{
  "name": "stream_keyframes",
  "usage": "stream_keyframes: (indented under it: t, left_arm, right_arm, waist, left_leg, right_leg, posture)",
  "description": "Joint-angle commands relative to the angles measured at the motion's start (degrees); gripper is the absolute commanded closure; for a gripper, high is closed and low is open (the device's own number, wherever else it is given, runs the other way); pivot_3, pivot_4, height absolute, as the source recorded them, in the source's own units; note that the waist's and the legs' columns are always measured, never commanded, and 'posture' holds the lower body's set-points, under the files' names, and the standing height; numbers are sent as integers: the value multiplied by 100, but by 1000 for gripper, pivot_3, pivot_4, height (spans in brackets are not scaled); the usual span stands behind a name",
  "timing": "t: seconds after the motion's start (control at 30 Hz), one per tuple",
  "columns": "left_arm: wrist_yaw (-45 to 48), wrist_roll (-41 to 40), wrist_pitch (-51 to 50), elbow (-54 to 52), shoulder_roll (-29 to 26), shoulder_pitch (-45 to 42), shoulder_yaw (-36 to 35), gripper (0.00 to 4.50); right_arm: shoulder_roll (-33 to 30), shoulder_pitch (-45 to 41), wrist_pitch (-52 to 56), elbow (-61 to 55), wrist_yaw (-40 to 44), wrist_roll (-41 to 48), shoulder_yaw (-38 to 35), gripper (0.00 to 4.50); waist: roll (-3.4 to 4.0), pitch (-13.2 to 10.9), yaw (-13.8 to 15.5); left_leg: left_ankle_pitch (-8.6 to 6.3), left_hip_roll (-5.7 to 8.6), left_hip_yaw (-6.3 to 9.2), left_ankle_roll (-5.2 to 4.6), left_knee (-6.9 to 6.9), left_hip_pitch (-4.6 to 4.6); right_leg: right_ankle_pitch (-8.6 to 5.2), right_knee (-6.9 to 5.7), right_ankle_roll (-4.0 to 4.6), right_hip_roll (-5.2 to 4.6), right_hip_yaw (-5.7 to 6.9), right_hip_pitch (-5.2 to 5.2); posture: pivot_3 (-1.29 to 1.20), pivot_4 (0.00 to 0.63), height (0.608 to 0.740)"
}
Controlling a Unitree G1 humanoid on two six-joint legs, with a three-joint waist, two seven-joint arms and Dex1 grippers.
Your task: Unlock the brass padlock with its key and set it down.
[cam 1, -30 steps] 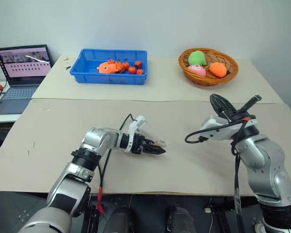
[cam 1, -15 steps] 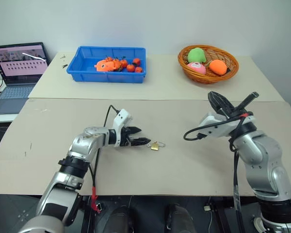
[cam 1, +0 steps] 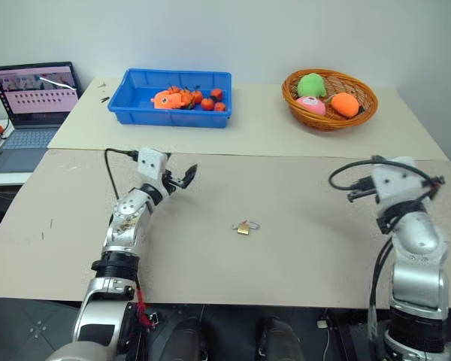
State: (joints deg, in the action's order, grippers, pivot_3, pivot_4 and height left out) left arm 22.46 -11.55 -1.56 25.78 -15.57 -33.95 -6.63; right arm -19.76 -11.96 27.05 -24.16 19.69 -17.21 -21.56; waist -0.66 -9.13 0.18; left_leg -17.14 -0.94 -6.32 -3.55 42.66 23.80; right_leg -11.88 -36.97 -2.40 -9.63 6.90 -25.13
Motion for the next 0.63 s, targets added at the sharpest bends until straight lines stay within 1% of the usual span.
stream_keyframes:
  t: [0.03,0.1,0.2,0.3,0.5,0.63]
  left_arm:
    - [-418,15,198,4,49,-84,-247,56]
    - [-623,62,317,321,44,-70,-365,56]
    - [-1001,44,520,889,60,-80,-620,56]
    - [-1196,65,859,1222,90,-41,-755,56]
    - [-1330,96,1242,1519,155,-9,-799,56]
    - [-1297,-5,1286,1454,194,13,-843,56]
  right_arm:
    - [61,24,451,-121,-172,461,-455,4500]
    - [104,119,480,-7,-321,583,-559,4500]
    - [97,374,316,231,-582,543,-473,4500]
    - [158,488,43,444,-802,673,-440,4500]
    - [97,524,-266,871,-990,818,-285,4500]
    - [65,461,-330,941,-1013,959,-202,4500]
  waist:
    - [0,0,-3]
    - [0,0,-5]
    - [0,1,-13]
    - [0,0,-33]
    - [1,1,-87]
    - [2,1,-91]
  left_leg:
    - [0,-1,0,-1,0,1]
    - [-1,0,-1,-1,-2,0]
    - [-1,0,-2,-1,-5,-4]
    - [-1,0,-4,-1,-6,-3]
    - [-1,-1,-4,-1,-5,-7]
    - [-1,-1,-4,-1,-5,-8]
  right_leg:
    - [0,-1,0,0,0,-1]
    - [0,-1,0,0,0,-1]
    - [0,0,-1,0,0,0]
    - [0,0,-1,0,-2,-2]
    - [0,-2,-1,-2,-4,0]
    - [0,-4,-1,-2,-6,-1]
  posture:
    - [0,150,692]
    - [0,150,692]
    - [0,150,692]
    - [0,150,692]
    - [0,150,692]
    - [0,150,692]
